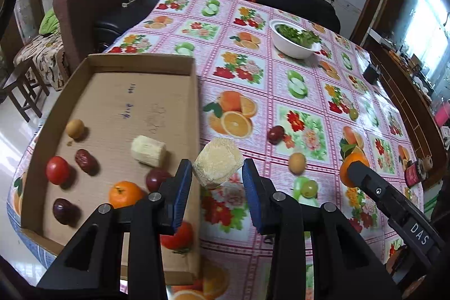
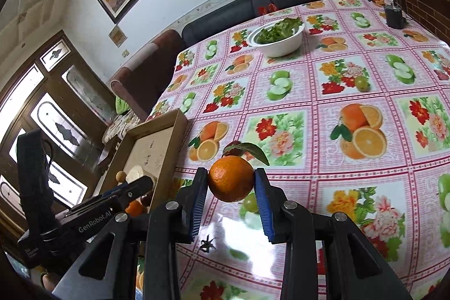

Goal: Organize fruits
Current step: 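Carry the cube in the left tool and mandarin in the right tool over the tray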

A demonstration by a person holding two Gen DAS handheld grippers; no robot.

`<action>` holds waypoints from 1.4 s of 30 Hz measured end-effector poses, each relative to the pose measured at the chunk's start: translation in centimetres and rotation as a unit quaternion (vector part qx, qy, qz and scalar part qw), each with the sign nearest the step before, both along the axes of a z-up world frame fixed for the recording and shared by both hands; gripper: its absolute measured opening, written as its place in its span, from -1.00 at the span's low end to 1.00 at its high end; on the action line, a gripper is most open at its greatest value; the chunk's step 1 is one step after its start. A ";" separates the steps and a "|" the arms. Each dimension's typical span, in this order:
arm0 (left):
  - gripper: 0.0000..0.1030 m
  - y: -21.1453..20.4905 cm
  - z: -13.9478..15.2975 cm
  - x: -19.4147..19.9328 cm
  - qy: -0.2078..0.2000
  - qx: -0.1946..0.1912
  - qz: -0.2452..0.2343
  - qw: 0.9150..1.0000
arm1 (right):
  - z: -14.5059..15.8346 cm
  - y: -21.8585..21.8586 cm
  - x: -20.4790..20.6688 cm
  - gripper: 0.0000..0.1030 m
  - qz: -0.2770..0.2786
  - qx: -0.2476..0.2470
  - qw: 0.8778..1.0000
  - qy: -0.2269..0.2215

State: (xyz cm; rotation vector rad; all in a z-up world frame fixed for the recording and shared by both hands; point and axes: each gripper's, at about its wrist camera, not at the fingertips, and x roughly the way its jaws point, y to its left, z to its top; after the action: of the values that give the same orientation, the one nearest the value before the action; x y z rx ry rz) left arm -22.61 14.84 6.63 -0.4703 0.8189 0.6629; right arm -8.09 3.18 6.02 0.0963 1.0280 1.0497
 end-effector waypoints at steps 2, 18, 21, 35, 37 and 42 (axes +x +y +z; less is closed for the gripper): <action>-0.33 0.4 0.0 -0.3 0.000 0.000 0.003 1.000 | 0.0 0.6 -0.4 -0.33 0.007 -0.002 1.000 -0.001; -0.33 2.2 0.5 -2.5 -0.004 0.009 0.025 1.000 | 0.2 4.0 -2.7 -0.33 0.043 -0.009 0.999 -0.007; -0.32 2.7 0.5 -2.7 -0.003 0.009 0.029 1.000 | 0.1 4.4 -3.0 -0.33 0.047 -0.011 0.999 -0.007; -0.32 7.0 0.7 -4.7 0.009 0.022 0.072 0.997 | 0.3 8.0 -4.1 -0.34 0.081 -0.012 0.997 -0.007; -0.32 7.7 0.7 -5.0 0.011 0.023 0.077 0.997 | 0.3 8.8 -4.3 -0.34 0.087 -0.013 0.996 -0.008; -0.32 9.9 0.6 -5.8 0.016 0.021 0.096 0.995 | 0.3 10.8 -4.8 -0.34 0.103 -0.015 0.995 -0.009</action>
State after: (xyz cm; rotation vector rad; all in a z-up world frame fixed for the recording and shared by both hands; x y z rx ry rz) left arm -28.38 24.73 7.25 -0.5059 0.7951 0.8667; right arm -12.89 14.01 6.35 -0.0448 1.0520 1.2187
